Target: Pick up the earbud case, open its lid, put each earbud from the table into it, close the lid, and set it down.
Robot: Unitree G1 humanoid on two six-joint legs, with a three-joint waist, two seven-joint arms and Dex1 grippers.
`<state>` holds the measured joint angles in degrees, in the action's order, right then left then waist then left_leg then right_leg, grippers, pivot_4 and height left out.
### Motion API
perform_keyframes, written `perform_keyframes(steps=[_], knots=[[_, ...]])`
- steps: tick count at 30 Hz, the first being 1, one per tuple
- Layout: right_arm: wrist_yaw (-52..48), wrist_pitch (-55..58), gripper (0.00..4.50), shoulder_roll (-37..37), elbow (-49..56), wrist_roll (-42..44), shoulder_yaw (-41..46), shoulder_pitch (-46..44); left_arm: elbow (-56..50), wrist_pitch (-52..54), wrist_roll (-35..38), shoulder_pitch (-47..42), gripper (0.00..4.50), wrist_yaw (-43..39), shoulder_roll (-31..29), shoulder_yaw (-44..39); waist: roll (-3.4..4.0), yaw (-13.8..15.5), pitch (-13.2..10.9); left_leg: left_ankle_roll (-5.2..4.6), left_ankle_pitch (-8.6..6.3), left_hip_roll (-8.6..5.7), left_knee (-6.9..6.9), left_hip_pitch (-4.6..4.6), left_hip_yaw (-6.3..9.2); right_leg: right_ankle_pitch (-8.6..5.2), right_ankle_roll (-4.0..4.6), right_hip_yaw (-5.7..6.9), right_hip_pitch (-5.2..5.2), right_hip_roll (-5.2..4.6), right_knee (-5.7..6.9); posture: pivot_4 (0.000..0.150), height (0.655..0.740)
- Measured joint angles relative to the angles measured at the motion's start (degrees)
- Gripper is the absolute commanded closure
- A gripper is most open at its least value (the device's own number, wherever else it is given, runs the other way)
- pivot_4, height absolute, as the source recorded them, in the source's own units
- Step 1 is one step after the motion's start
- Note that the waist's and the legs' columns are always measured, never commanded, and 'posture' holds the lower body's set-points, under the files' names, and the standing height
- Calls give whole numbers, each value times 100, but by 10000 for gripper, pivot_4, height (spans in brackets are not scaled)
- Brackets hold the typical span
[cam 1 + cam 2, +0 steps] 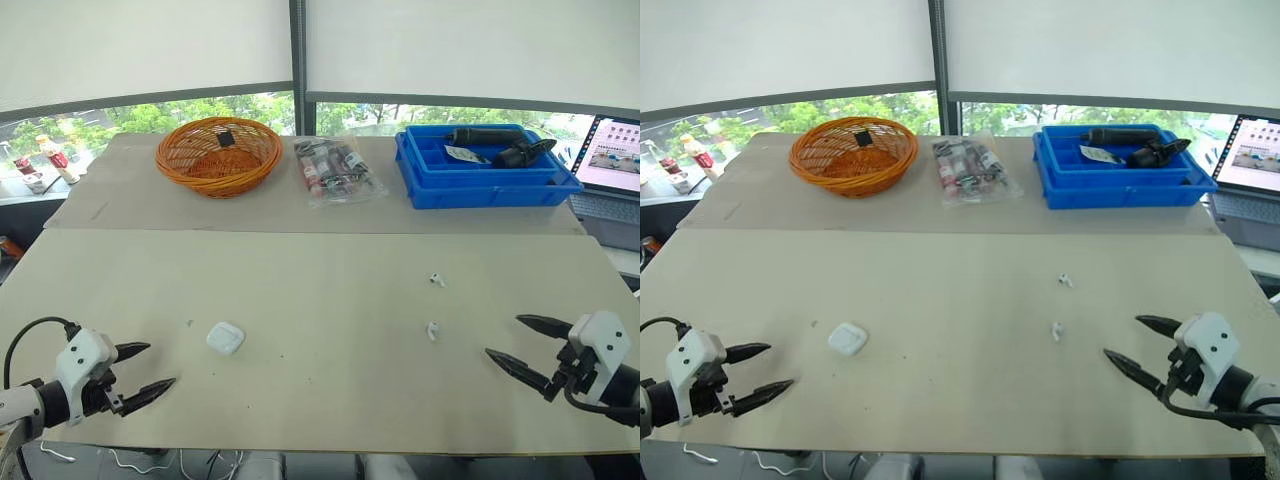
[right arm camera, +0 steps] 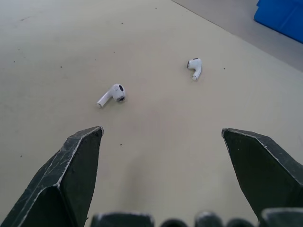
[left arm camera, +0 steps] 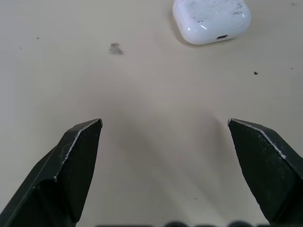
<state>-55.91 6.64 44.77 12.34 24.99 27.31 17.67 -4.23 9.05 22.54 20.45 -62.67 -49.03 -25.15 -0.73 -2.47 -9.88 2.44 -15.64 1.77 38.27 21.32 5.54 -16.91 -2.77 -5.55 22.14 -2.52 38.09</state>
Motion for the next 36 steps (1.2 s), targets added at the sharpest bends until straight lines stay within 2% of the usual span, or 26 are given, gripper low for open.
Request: perform_keyframes(steps=[12,21,26,31,36], knots=[[-319,170,589,67,-51,94,-5,-34,27,209,69,1,0,-137,2,-7,0,1,0,0,0,1,0,0,0,0,0,0,0,0,1,1500,7136],[-542,151,589,155,-139,49,-50,-107,-600,676,451,119,0,-98,55,-94,0,2,0,0,0,1,1,0,0,0,0,0,-1,0,1,1500,7136],[-942,415,589,576,527,178,-237,82,-1055,873,460,219,0,275,443,-43,4,-9,1,0,0,2,0,-2,-1,1,1,-2,-1,1,4,1500,7136],[-954,1164,589,948,1601,819,-655,-747,-1354,863,221,91,0,855,907,559,-1,-4,1,1,0,4,1,-8,-1,2,2,-3,-6,3,4,1500,7136],[-881,1699,589,1146,1943,1181,-1130,-1619,-1186,679,-268,-483,0,1531,1378,1092,-5,121,2,1,0,-2,3,-2,4,2,2,3,-5,-2,-1,1500,7136]])
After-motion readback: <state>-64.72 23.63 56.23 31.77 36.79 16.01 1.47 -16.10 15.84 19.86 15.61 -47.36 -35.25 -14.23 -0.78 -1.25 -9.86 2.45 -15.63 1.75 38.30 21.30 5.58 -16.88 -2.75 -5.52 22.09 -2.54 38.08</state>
